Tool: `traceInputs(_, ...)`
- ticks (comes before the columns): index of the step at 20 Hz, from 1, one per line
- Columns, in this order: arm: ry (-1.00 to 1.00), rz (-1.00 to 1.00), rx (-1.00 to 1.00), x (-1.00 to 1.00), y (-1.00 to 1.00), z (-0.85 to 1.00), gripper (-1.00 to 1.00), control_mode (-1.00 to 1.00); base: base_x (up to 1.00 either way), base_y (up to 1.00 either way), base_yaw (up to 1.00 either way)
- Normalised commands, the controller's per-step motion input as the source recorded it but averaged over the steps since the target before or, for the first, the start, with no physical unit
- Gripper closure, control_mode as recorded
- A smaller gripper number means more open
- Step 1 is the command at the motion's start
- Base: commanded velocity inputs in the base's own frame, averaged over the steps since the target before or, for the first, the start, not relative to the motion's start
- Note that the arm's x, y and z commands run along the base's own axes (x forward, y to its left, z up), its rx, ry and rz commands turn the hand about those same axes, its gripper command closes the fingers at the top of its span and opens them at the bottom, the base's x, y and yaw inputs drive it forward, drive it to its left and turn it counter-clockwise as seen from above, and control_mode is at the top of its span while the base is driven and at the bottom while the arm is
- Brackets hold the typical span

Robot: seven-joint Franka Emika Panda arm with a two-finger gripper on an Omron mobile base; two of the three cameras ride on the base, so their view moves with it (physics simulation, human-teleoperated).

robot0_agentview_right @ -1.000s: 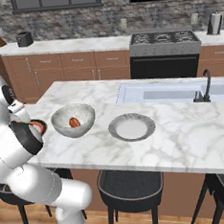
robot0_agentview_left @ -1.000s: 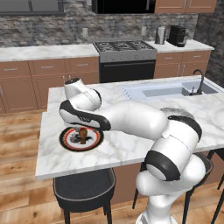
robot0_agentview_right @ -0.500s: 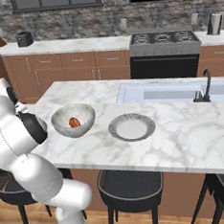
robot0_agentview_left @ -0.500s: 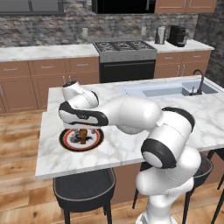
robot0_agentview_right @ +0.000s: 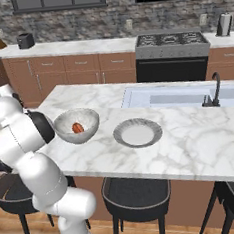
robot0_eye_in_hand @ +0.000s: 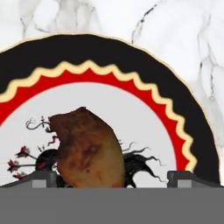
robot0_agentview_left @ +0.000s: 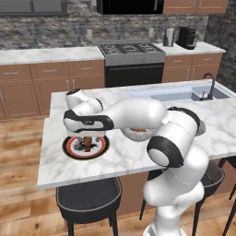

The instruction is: Pick the chicken drumstick and sweet potato from their plates and place them in the bowl. Then put the bowl in the fridge.

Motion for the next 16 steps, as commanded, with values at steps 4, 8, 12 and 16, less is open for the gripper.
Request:
traceInputs(4, 0.0, 0.0, 0.0, 0.27, 0.05, -0.09, -1.0, -1.0, 0.0, 0.0, 0.0)
traceInputs(8, 0.0, 0.0, 0.0, 0.21, 0.05, -0.1, -1.0, -1.0, 0.0, 0.0, 0.0)
traceInputs(12, 0.07, 0.0, 0.0, 0.0, 0.1, -0.17, -1.0, -1.0, 0.0, 0.0, 0.0)
traceInputs(16, 0.04, 0.0, 0.0, -0.07, 0.17, -0.07, 1.0, -1.0, 0.0, 0.0, 0.0)
